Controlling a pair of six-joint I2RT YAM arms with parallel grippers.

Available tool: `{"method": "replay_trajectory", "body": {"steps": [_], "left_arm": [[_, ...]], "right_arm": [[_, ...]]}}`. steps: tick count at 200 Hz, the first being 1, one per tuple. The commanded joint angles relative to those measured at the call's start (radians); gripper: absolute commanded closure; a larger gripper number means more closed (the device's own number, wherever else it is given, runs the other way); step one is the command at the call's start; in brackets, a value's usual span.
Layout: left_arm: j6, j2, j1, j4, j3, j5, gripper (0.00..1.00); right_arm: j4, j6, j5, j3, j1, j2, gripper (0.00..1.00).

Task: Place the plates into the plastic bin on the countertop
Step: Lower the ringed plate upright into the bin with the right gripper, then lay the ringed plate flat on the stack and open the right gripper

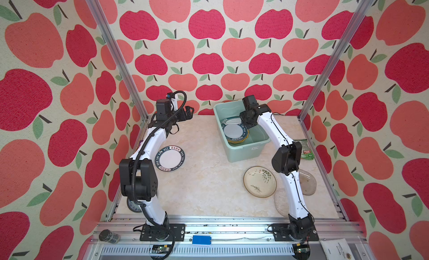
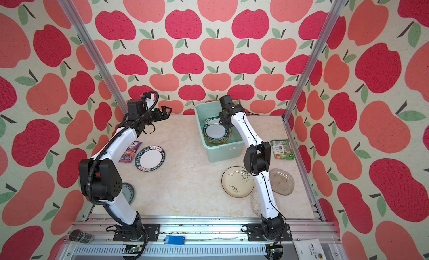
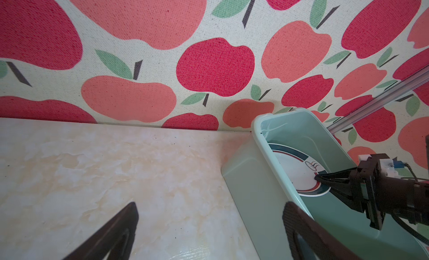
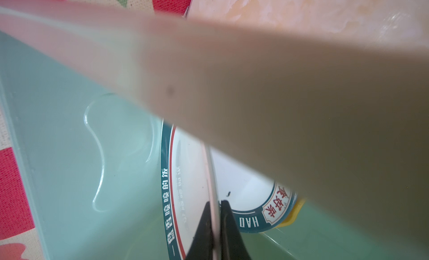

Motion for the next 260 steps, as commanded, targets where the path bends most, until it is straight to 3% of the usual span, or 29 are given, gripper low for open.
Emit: {"method": "replay_trajectory", "body": {"steps": [1,65,139,260], "left_arm": [[0.006,-0.055,-0.001,-0.001,-0.039,-0.004,0.01],[-0.025,-0.186,0.035,0.051,-0.193,0.004,0.01],[-0.001,-0.318,0.079,0.034,-0.309,-0.027,0.01],[0.029,-0.329,0.074,-0.090,-0.233,-0.039,0.01]], "right_arm": [[-0.169,0.138,-0.164,-0.054,0.061,0.129,0.94],[-0.233,0.204,0.022,0.016,0.117,0.123,0.96],[-0.210,0.267,0.047,-0.004,0.143,0.139,0.94],[-0.061,0.256,-0.004,-0.139,0.137,0.141,0.83]]}}
